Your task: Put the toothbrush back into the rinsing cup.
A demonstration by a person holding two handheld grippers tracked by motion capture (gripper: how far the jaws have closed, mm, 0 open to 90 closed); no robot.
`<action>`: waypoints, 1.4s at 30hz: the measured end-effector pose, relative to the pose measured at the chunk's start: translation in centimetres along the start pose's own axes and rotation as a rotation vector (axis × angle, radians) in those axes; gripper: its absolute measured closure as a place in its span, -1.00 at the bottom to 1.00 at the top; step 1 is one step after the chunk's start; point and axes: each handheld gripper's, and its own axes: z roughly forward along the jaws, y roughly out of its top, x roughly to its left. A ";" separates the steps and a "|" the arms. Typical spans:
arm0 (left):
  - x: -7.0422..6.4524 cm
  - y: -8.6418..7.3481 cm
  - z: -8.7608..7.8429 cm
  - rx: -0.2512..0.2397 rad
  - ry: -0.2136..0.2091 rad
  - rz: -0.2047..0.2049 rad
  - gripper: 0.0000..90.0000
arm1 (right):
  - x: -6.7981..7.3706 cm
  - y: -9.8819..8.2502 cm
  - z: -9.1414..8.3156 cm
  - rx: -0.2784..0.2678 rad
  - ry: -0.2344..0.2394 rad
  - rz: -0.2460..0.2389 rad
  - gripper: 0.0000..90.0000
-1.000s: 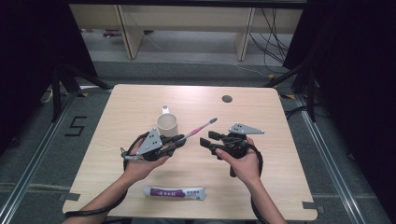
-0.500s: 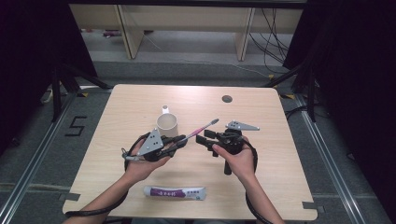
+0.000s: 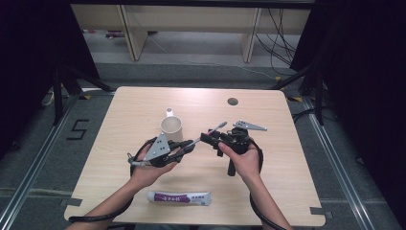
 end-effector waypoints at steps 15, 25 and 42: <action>-0.2 -0.8 1.9 0.127 -0.009 0.020 0.28 | 2.5 1.4 0.4 -0.028 0.061 -0.063 0.79; -0.3 1.2 1.4 0.139 0.012 -0.003 0.13 | 4.2 2.5 0.4 0.078 -0.079 -0.313 0.79; 0.1 2.2 1.9 0.139 0.045 -0.069 0.68 | 5.6 2.3 1.4 0.101 -0.073 -0.364 0.78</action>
